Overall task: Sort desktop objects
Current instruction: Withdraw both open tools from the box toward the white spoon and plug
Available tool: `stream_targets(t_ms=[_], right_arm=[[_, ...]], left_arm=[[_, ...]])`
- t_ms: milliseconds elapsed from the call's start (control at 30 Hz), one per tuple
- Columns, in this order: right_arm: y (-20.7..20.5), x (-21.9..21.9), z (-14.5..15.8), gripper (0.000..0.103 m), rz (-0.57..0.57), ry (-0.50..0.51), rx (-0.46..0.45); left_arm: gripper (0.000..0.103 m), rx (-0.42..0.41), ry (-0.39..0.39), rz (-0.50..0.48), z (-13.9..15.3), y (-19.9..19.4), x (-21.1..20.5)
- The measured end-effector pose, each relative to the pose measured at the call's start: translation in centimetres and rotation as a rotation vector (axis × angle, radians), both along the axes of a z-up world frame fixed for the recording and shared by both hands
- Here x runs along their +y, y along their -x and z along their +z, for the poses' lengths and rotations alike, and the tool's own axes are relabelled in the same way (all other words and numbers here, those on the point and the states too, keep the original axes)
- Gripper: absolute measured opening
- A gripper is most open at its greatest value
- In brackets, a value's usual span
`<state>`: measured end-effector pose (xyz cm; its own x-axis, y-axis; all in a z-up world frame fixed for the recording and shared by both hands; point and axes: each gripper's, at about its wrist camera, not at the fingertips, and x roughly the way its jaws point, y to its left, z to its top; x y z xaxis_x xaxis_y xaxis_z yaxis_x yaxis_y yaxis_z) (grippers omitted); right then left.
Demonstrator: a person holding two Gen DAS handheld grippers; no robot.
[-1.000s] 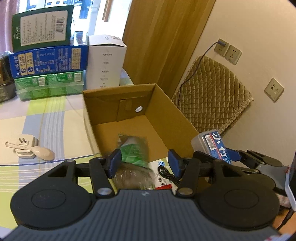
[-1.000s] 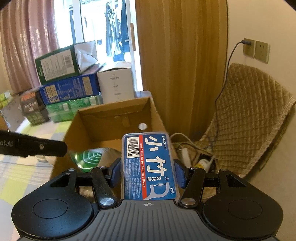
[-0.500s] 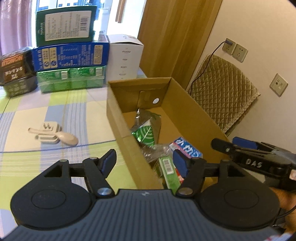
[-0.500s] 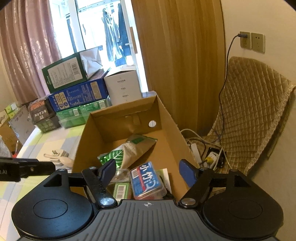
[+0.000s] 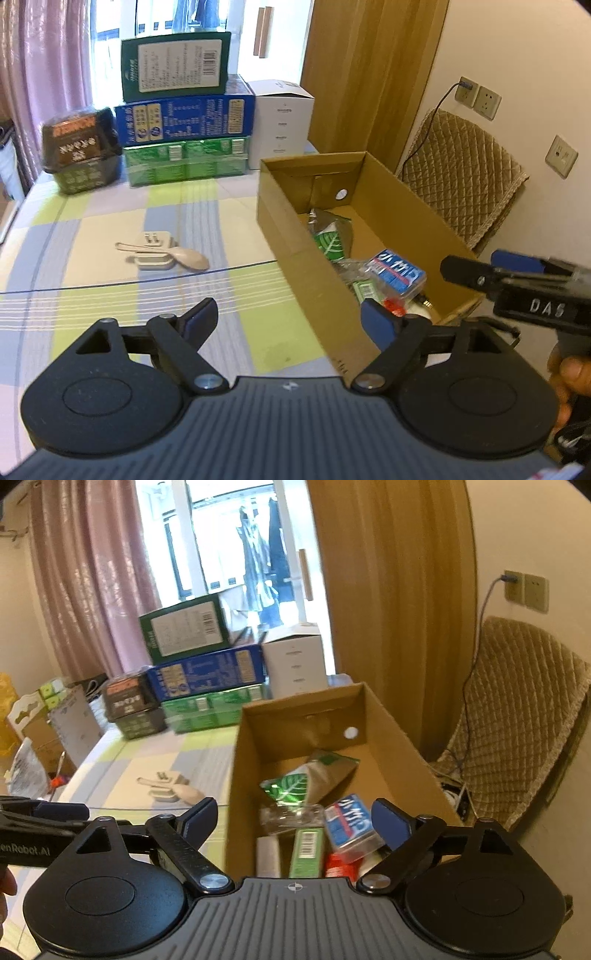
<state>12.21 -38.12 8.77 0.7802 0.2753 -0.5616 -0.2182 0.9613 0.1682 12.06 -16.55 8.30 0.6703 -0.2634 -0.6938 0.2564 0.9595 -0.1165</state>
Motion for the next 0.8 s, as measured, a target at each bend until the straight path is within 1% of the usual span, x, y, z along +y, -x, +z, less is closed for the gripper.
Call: stream_targets(t_ms=[67, 100, 133, 300, 433, 500, 800], right_arm=[[0.4, 0.9, 0.1, 0.092, 0.013, 0.006, -0.004], [0.6, 1.2, 0.1, 0.093, 0.020, 0.009, -0.005], [0.8, 1.7, 0.2, 0.094, 0.029, 0.013, -0.006], [1.1, 3.6, 0.0, 0.100, 0.064, 0.033, -0.006], [1.1, 5.1, -0.2, 0.101, 0.092, 0.041, -0.003], [1.0, 5.9, -0.4, 0.101, 0.110, 0.048, 0.000], [0.3, 8.9, -1.5, 0.101, 0.167, 0.077, 0.012]], left_arm=[[0.085, -0.003, -0.024, 0.002, -0.1, 0.7, 0.6], [0.089, -0.004, -0.031, 0.003, -0.2, 1.1, 1.0], [0.090, -0.004, -0.037, 0.006, -0.4, 1.4, 1.4], [0.094, 0.008, -0.065, 0.031, -1.2, 2.5, 3.9], [0.097, 0.020, -0.096, 0.057, -1.7, 2.7, 5.6], [0.101, 0.022, -0.103, 0.069, -1.9, 2.8, 6.4], [0.101, 0.037, -0.132, 0.089, -3.1, 2.2, 8.5]])
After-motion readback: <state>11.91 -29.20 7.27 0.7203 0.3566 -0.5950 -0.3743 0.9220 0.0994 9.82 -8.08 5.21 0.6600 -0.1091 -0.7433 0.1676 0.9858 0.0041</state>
